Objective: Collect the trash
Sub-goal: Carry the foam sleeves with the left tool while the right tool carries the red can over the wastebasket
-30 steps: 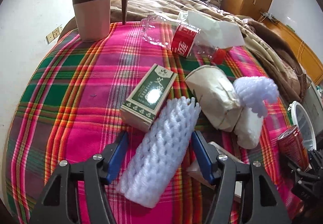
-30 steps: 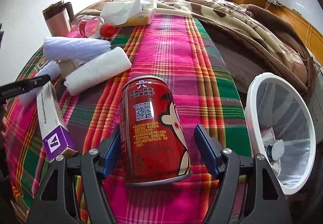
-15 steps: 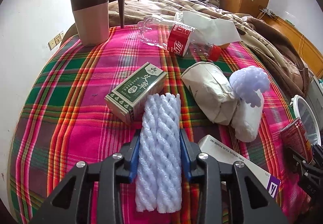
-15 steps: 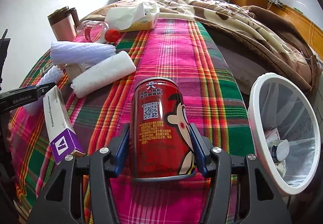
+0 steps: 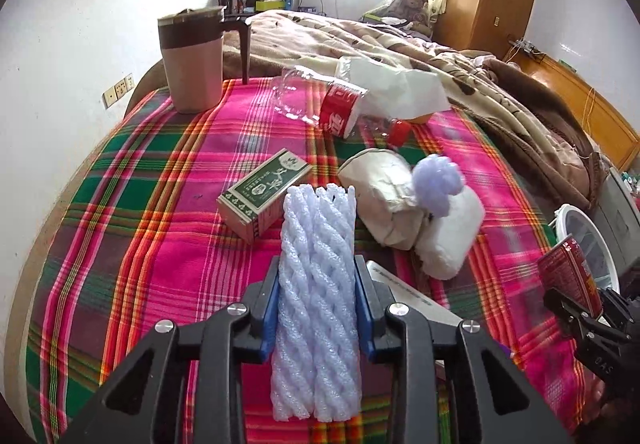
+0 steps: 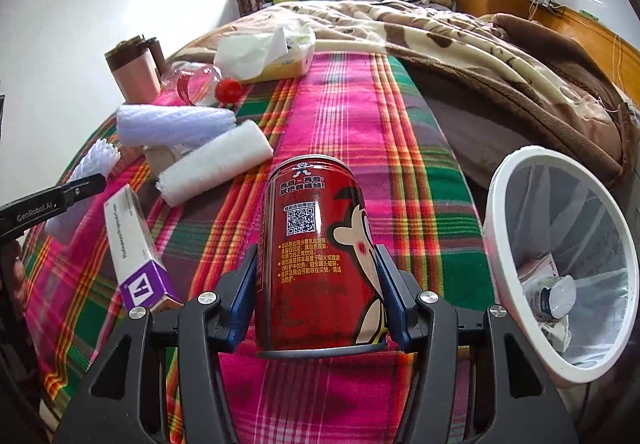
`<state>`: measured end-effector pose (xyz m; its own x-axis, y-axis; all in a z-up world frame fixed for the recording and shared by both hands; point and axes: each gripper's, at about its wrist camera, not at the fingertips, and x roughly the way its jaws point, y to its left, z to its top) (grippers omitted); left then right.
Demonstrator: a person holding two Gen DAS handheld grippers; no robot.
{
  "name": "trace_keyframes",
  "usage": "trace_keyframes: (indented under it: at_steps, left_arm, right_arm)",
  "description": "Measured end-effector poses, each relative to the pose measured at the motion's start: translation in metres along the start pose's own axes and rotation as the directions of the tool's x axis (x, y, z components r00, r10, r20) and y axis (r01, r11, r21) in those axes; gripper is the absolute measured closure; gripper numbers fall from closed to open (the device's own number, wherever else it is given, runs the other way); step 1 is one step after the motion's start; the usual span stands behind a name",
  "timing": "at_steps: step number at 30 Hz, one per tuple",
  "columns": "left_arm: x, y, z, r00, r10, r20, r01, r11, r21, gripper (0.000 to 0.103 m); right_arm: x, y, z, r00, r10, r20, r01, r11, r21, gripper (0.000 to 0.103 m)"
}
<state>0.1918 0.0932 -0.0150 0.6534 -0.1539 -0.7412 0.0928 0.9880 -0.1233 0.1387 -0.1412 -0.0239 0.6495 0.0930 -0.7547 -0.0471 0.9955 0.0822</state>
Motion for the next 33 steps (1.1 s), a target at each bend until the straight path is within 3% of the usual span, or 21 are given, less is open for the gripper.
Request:
trace_keyframes:
  at_steps: [14,33]
  left_arm:
    - [-0.045,-0.051,0.000,0.992,-0.088,0.093,0.083,0.995,0.063,0.070]
    - [-0.064,-0.152,-0.003,0.963,-0.238,0.124,0.213,0.959,0.185,0.070]
  right_arm:
    - [-0.035,-0.015,0.006,0.996,0.009,0.094,-0.011,1.000,0.023,0.048]
    - [-0.077,-0.076,0.001,0.982,-0.064,0.176,0.047,0.994,0.102,0.047]
